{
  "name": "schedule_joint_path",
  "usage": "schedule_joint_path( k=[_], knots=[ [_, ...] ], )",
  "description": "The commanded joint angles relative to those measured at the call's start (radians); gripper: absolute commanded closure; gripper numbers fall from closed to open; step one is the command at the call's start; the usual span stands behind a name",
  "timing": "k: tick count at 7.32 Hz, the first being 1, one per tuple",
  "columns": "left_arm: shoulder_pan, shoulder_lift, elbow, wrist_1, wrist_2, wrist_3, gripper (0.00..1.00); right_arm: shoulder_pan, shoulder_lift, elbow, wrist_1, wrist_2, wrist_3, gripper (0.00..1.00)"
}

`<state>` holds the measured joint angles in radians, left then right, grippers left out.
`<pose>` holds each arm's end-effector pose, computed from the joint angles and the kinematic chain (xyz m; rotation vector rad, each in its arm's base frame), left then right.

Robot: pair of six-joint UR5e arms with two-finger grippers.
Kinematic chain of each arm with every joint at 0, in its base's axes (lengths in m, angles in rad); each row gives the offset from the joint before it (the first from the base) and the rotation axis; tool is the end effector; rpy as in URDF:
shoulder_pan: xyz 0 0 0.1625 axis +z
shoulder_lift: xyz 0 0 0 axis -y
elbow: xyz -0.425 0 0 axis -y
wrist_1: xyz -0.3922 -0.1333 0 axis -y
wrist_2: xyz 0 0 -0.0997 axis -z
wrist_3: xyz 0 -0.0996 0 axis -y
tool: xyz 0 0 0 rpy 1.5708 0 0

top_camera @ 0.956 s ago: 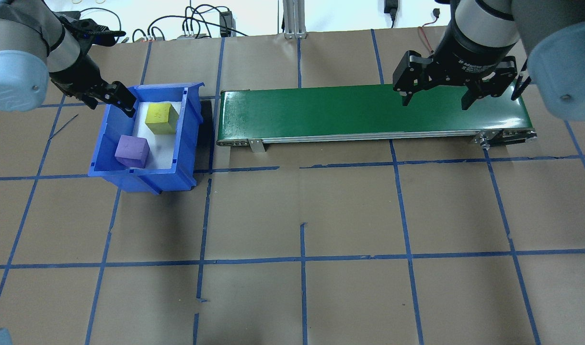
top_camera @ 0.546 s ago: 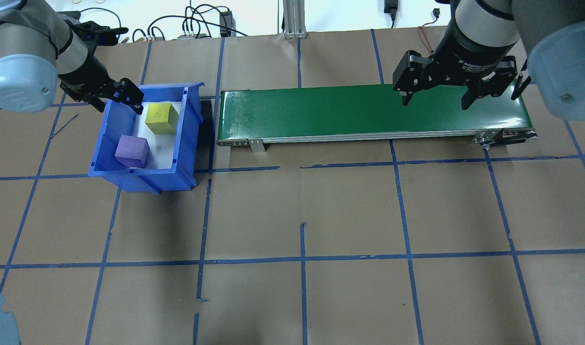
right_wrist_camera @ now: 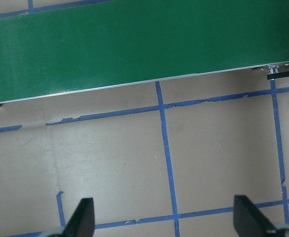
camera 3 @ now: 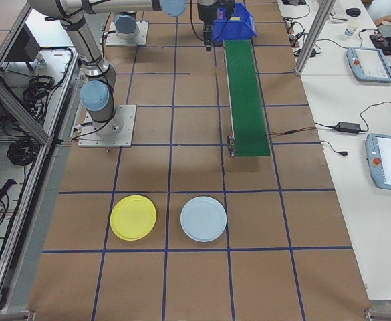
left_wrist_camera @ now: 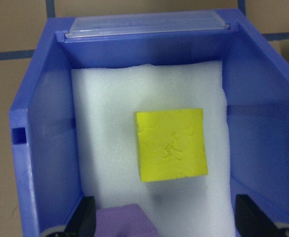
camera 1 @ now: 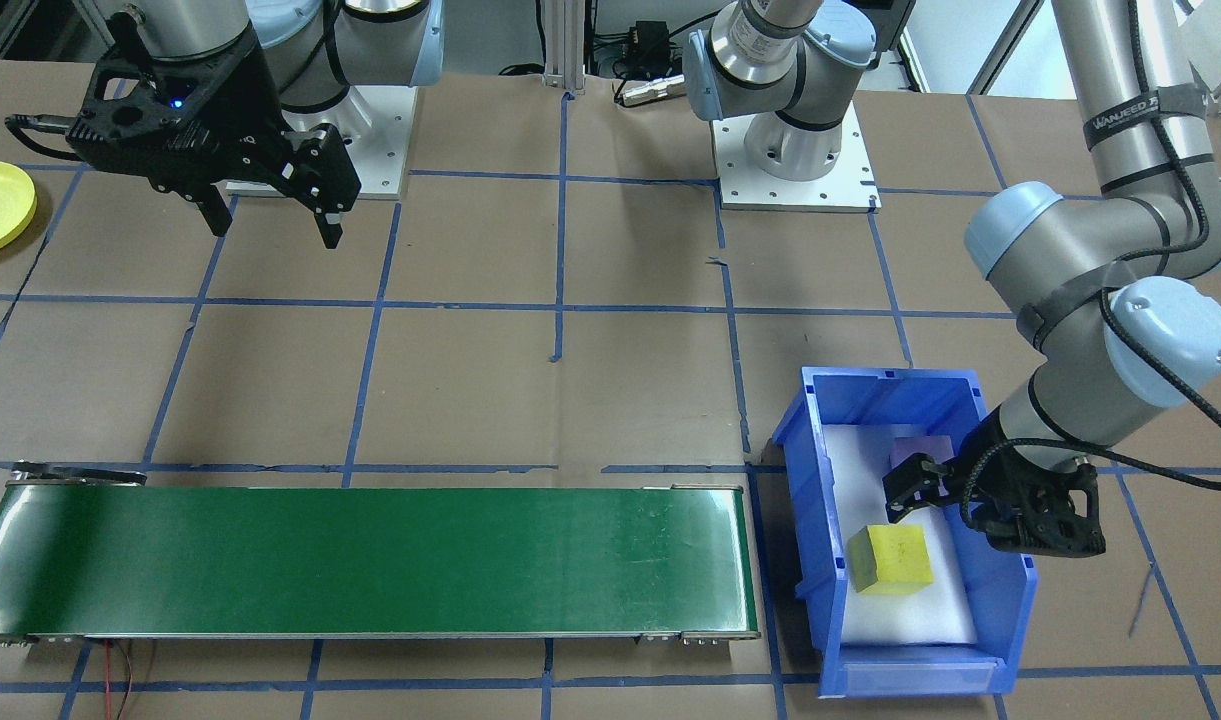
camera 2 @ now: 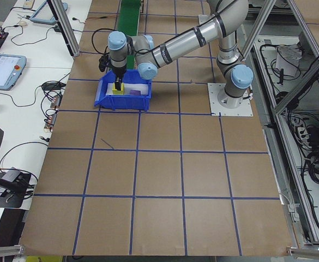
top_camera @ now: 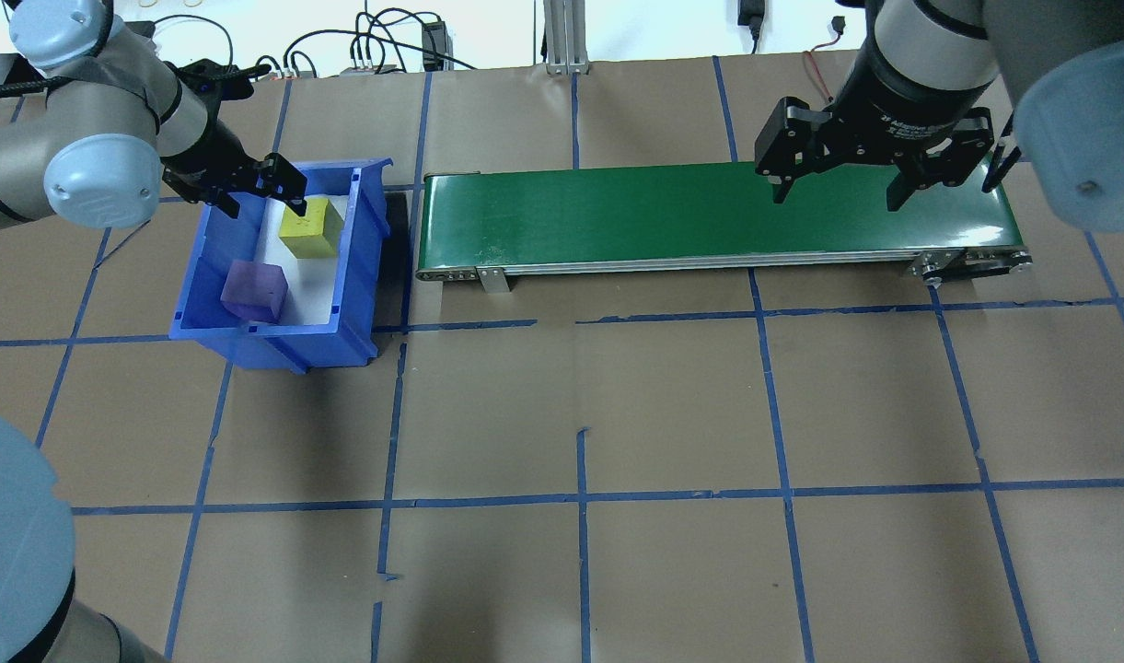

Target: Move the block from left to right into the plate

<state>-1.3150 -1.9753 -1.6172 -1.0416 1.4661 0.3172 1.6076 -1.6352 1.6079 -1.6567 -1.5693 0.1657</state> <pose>0.0197 -0.6434 0.2913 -0.1002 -3.0575 0.1602 0.1508 -0.4698 0.5096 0.2010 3.1172 -0.1759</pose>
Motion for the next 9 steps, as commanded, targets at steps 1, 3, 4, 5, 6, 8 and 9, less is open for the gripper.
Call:
schedule_joint_path(
  k=[1, 3, 4, 5, 6, 8, 9],
  knots=[
    [-0.009, -0.02, -0.001, 0.011, -0.001, -0.018, 0.0, 0.0, 0.0, 0.0, 0.0, 0.0, 0.0, 0.0],
    [-0.012, -0.042, -0.001, 0.032, -0.001, -0.032, 0.0, 0.0, 0.0, 0.001, 0.0, -0.001, 0.0, 0.0],
    [-0.012, -0.059, -0.001, 0.044, -0.001, -0.032, 0.0, 0.0, 0.0, 0.0, 0.0, -0.001, 0.0, 0.0],
    [-0.012, -0.075, 0.0, 0.054, 0.0, -0.033, 0.0, 0.0, 0.0, 0.001, 0.0, -0.001, 0.0, 0.0],
    [-0.012, -0.086, 0.0, 0.069, -0.001, -0.05, 0.0, 0.0, 0.0, 0.001, 0.0, -0.001, 0.0, 0.0],
    [-0.015, -0.092, 0.0, 0.075, -0.003, -0.073, 0.0, 0.0, 0.0, 0.001, 0.002, -0.005, 0.0, 0.0],
    [-0.021, -0.092, 0.0, 0.075, -0.003, -0.076, 0.0, 0.0, 0.0, 0.001, 0.002, -0.005, 0.0, 0.0]
  ],
)
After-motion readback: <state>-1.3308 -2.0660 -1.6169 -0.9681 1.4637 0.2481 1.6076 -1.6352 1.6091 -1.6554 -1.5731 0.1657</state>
